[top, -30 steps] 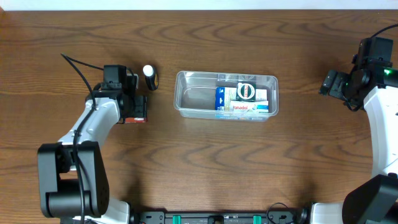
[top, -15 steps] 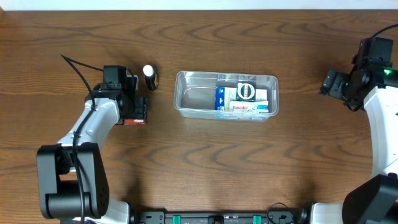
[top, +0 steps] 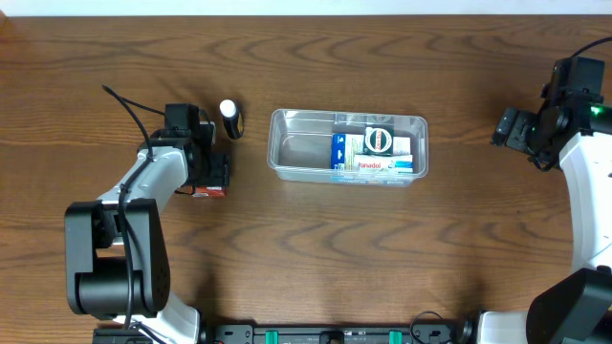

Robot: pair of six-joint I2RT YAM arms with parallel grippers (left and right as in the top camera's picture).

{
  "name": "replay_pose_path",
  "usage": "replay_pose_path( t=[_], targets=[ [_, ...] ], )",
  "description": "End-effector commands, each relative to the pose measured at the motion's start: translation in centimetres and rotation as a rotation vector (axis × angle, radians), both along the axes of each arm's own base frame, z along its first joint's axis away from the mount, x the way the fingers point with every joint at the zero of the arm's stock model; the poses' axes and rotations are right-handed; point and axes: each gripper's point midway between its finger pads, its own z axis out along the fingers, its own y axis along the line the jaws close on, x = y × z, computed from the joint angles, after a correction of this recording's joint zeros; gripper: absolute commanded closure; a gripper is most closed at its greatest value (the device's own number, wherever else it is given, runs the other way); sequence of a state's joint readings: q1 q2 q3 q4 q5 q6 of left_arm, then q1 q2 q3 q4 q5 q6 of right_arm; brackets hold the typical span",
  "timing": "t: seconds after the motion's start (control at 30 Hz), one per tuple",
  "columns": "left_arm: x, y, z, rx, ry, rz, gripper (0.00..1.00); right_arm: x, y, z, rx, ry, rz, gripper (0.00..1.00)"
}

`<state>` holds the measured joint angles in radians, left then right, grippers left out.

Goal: Pack container
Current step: 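Lower the left gripper and grasp the red-and-white box, then lift the red box and carry it over the container's left end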

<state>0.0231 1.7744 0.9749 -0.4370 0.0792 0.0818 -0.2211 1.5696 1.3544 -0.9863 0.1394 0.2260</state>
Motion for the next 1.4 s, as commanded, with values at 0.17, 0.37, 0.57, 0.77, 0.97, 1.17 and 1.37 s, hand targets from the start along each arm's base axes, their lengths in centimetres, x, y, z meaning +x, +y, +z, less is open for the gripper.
replay_pose_path(
  t=[0.17, 0.37, 0.57, 0.77, 0.97, 1.17, 1.37],
  targets=[
    [-0.2, 0.1, -0.2, -0.004, 0.006, 0.029, 0.34, -0.1, -0.6, 0.3, -0.014, -0.002, -0.006, 0.01],
    [-0.1, 0.6, 2.3, 0.011, -0.012, 0.09, 0.34, -0.1, -0.6, 0.3, -0.014, -0.002, -0.006, 0.01],
    [-0.5, 0.6, 6.8, -0.001, -0.053, 0.171, 0.34, -0.1, -0.6, 0.3, -0.014, -0.002, -0.006, 0.01],
    [-0.4, -1.7, 13.4, -0.035, -0.165, 0.163, 0.36, -0.1, -0.6, 0.3, -0.014, -0.002, -0.006, 0.01],
    [0.7, -7.0, 19.7, -0.14, -0.297, 0.134, 0.36, -0.1, -0.6, 0.3, -0.014, -0.002, -0.006, 0.01],
    [1.9, -14.3, 23.4, -0.238, -0.428, -0.007, 0.36, -0.1, -0.6, 0.3, -0.014, -0.002, -0.006, 0.01],
    [2.6, -18.2, 22.9, -0.232, -0.466, -0.069, 0.36, -0.1, -0.6, 0.3, -0.014, -0.002, -0.006, 0.01]
  ],
)
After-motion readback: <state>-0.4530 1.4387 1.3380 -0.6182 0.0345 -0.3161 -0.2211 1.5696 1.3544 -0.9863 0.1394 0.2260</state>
